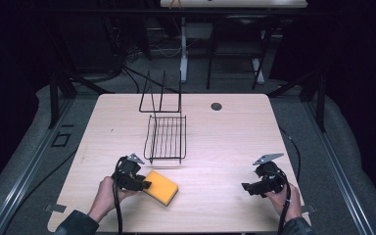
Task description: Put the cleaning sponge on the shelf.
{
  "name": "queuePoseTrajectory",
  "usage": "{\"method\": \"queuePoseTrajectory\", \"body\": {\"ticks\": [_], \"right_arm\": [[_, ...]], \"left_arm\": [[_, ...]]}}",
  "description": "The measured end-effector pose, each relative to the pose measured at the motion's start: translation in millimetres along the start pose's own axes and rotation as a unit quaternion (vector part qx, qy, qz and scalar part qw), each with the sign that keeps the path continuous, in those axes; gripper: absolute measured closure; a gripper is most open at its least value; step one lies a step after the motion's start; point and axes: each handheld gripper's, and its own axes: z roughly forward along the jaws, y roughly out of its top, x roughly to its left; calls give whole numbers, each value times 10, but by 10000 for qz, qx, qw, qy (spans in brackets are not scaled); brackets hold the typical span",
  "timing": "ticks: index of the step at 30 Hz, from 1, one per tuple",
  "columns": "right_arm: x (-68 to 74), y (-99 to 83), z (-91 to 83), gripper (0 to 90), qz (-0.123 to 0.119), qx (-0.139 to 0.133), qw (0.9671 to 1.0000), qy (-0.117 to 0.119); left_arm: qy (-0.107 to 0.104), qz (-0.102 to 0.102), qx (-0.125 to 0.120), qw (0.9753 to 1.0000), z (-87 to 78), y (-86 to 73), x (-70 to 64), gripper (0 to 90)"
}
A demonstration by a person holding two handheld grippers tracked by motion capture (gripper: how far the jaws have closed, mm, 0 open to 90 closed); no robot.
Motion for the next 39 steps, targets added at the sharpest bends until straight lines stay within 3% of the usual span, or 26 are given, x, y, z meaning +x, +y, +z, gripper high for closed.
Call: {"method": "queuePoseTrajectory", "body": {"ticks": [12, 18, 25, 39], "right_arm": [[-6, -4, -13, 168, -17, -36, 10000, -5], [3, -3, -16, 168, -46, -31, 10000, 13], [3, -2, -25, 167, -62, -59, 10000, -24], [44, -10, -68, 166, -177, -84, 9997, -172]], "left_arm": [[185, 212, -59, 9996, 15, -5, -73, 797], [156, 260, -141, 9994, -20, -6, -81, 830], [230, 417, -459, 9978, -190, 1, -136, 831], [290, 419, -836, 9952, -413, -21, -116, 837]]}}
